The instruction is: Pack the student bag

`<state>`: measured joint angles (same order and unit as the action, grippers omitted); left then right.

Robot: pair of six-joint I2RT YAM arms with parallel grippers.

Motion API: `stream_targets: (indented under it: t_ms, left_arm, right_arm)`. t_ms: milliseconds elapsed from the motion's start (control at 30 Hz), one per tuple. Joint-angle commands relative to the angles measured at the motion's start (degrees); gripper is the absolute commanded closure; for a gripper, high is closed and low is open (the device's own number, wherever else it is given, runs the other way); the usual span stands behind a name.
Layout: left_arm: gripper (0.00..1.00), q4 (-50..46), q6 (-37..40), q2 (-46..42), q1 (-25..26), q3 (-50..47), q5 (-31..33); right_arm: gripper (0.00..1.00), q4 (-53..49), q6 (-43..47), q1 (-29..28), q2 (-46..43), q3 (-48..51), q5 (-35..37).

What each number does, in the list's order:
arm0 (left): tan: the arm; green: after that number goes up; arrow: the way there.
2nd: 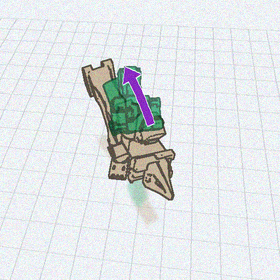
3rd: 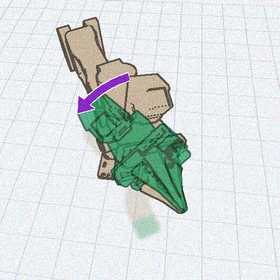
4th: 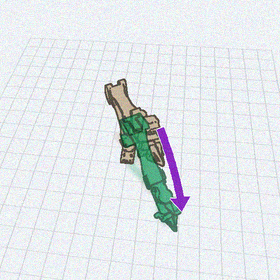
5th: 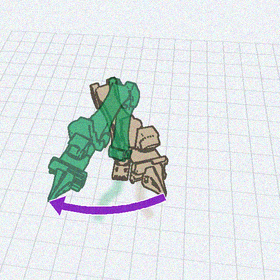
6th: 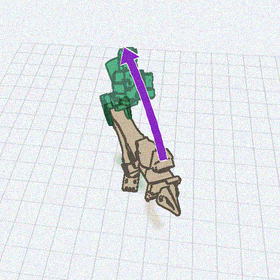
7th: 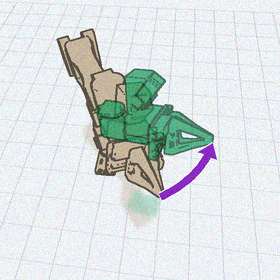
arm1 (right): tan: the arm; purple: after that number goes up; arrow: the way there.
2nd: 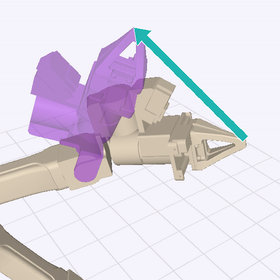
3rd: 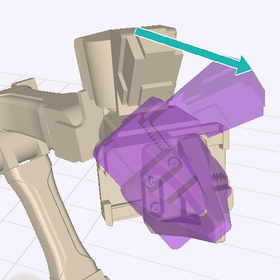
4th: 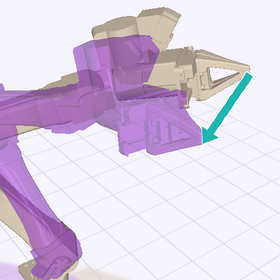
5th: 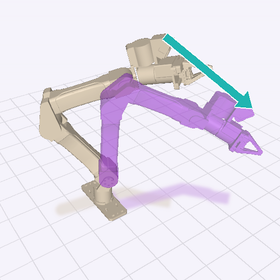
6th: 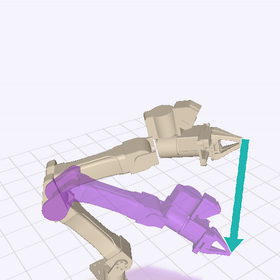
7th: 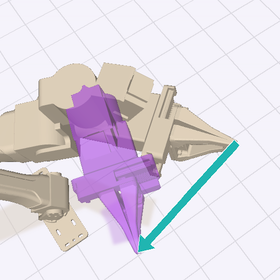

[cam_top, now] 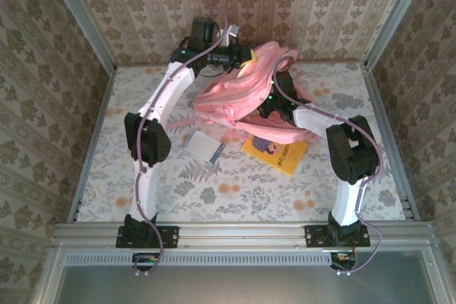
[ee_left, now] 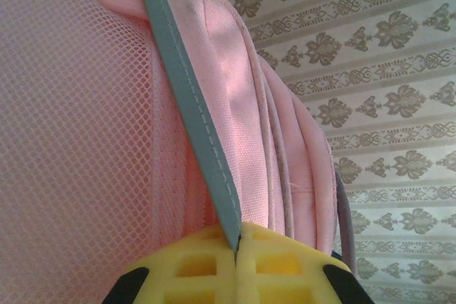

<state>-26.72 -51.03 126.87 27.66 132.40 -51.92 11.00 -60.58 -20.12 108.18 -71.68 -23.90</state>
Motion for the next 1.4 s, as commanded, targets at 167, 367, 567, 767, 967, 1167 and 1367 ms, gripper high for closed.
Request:
stream_targets:
  t_ms: [167, 367, 567, 767, 967, 1167, 1367]
  left_arm:
    - [1.00, 9.2, -1.4, -7.2, -1.1, -0.3, -3.5]
    - [1.00, 7.4, 0.1, -8.3, -2.8, -0.9, -3.0]
    - [1.00, 5.5, 1.9, -10.0, -3.7, -2.8, -2.1]
    - [1.00, -0.5, 7.6, -11.0, -4.0, -4.8, 0.8]
    - [1.00, -4.0, 13.2, -11.1, -3.6, -10.0, 5.8]
    - [1.00, -10.3, 19.5, -8.0, -1.9, -7.6, 9.6]
    - [1.00, -24.0, 29.5, -1.6, 2.1, 4.6, 19.4]
  right_arm:
    - [0.00, -1.3, 3.6, -0.5, -7.8, 3.7, -2.1]
    - [0.00, -4.5, 6.5, 0.1, -13.3, 7.2, -3.1]
    - [0.00, -13.5, 12.1, 0.4, -20.5, 10.2, -0.3]
    - [0.00, -25.4, 18.1, 0.4, -33.6, 14.3, 11.1]
    - [0.00, -27.0, 17.5, 2.2, -46.8, 23.2, 19.1]
    - [0.02, -34.8, 17.6, 4.2, -51.8, 24.1, 24.0]
    - [0.12, -33.1, 19.0, 4.3, -58.9, 27.5, 23.4]
